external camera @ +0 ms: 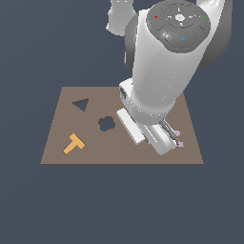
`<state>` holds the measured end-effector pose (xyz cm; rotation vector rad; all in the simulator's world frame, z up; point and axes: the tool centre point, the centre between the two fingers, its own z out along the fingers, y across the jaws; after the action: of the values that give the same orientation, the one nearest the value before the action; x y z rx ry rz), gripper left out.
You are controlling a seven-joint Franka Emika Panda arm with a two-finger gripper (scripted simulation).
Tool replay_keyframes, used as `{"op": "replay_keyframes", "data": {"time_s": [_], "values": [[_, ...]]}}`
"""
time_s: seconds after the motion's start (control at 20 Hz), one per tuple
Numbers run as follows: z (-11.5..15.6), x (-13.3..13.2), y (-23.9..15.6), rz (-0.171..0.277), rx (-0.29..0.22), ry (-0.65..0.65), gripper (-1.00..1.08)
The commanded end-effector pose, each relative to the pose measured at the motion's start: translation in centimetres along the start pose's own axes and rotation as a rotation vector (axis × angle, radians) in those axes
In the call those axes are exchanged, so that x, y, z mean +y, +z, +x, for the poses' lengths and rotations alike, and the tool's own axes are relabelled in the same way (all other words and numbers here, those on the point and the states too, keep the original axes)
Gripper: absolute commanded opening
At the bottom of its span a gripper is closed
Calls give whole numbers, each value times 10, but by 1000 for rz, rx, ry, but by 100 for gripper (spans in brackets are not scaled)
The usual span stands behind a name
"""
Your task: Insert a designated object into the corresponding slot on a board.
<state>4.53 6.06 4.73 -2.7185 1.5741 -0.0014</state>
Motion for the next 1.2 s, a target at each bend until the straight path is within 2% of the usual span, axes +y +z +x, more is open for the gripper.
{"op": "replay_keyframes", "data": {"time_s": [0.0,0.25,0.3,1.15], "values": [[0,0,7,-1,-1,2,100],[0,0,17,-1,-1,4,100],[0,0,17,-1,-1,4,-100],[1,1,14,-1,-1,5,-100]]}}
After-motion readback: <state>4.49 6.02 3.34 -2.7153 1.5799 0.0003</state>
